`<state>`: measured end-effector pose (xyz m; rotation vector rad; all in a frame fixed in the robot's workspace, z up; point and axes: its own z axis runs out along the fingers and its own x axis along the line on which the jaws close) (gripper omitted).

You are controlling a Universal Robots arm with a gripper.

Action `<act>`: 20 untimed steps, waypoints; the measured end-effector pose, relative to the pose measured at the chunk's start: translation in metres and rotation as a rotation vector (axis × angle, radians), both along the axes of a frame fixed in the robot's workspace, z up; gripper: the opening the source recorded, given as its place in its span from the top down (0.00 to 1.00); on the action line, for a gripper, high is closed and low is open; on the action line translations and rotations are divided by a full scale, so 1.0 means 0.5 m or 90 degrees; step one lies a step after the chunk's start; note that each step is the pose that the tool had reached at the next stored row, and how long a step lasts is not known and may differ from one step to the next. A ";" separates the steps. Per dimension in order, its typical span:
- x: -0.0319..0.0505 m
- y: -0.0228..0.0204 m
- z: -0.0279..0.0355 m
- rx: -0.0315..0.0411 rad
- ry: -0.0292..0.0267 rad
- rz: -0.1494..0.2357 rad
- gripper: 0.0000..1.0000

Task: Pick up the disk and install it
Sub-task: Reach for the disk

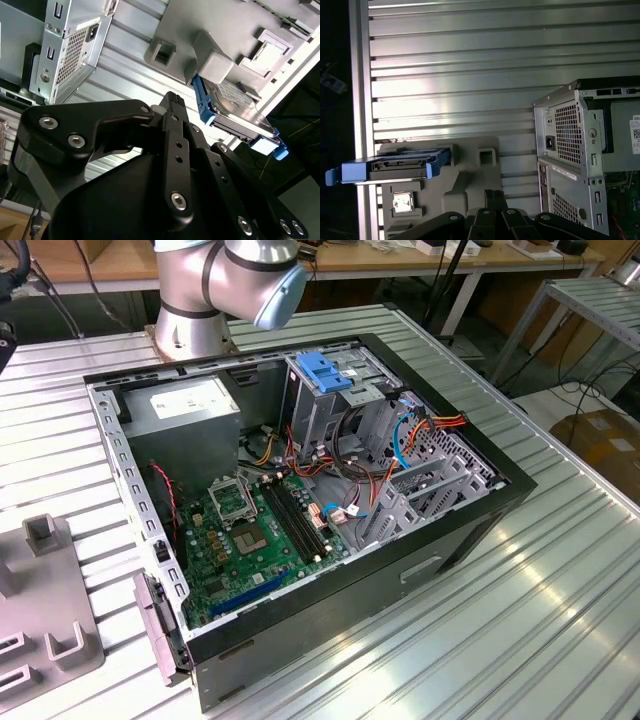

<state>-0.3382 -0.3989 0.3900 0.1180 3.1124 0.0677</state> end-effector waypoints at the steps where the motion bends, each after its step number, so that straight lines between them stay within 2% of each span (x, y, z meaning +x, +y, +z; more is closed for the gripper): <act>1: -0.003 0.0000 0.000 0.0000 0.0000 0.000 0.90; 5: -0.025 0.0000 0.000 0.0000 0.0000 0.000 0.90; 20: -0.082 0.0000 -0.001 0.0000 0.0001 0.000 0.90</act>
